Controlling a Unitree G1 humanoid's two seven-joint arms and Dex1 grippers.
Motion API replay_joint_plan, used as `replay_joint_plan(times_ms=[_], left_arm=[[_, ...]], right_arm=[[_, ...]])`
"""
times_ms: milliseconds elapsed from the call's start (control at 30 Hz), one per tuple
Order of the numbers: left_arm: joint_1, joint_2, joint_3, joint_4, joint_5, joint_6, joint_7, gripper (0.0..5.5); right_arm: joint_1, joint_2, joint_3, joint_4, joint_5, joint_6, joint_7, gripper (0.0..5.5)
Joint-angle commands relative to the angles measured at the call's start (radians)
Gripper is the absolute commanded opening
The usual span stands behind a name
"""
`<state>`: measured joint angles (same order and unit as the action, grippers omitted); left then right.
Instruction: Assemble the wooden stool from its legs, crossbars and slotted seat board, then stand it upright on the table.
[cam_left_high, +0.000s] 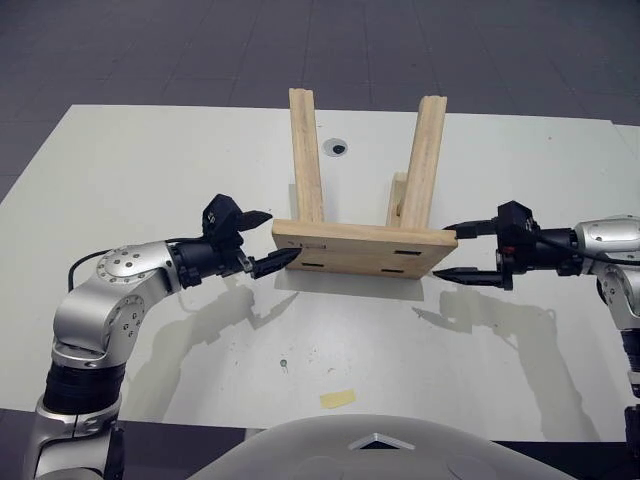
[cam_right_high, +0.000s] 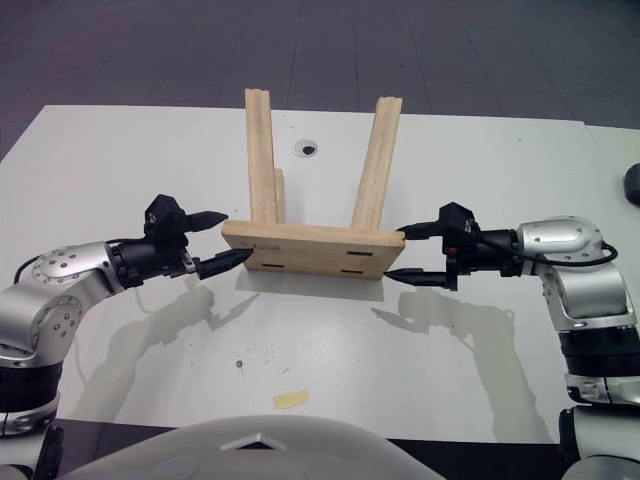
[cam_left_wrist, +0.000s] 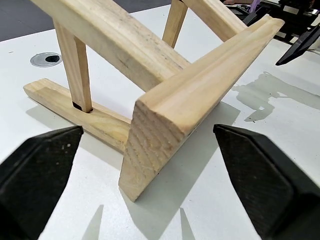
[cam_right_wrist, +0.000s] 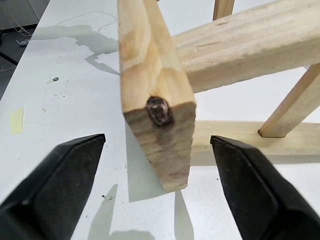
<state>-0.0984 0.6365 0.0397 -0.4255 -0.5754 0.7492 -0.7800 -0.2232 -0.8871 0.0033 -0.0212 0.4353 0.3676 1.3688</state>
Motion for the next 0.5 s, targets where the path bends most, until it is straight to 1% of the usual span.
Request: replay_joint_plan(times_ms=[33,300,367,433,500], left_arm=[[-0.011,-0.007,-0.010,-0.008,-0.025,-0.007,-0.015,4.00],[-0.006,0.003,0.009,-0.033,-0.068,0.017,-0.014,2.54],[-0.008,0.006,0.022,-0.042,-0.089,0.034,-0.011,2.42],[-0.012,0.017,0.031,-0.053,-0.110,0.059,-0.013,2.40],[-0.008,0.061,0.041,-0.101,-0.152,0.108,-0.043,2.40]], right_arm=[[-0.020,0.011,0.007,0.006,0.000,0.015,-0.010,3.12],[-0.018,0.011,0.008,0.007,-0.006,0.020,-0.021,1.70],[-0.018,0.013,0.010,-0.007,-0.001,0.033,-0.024,1.58],[-0.011,0.005,0.011,-0.034,0.001,0.046,-0.024,1.58],[0.019,-0.046,-0.009,-0.125,0.042,0.101,0.009,1.58]])
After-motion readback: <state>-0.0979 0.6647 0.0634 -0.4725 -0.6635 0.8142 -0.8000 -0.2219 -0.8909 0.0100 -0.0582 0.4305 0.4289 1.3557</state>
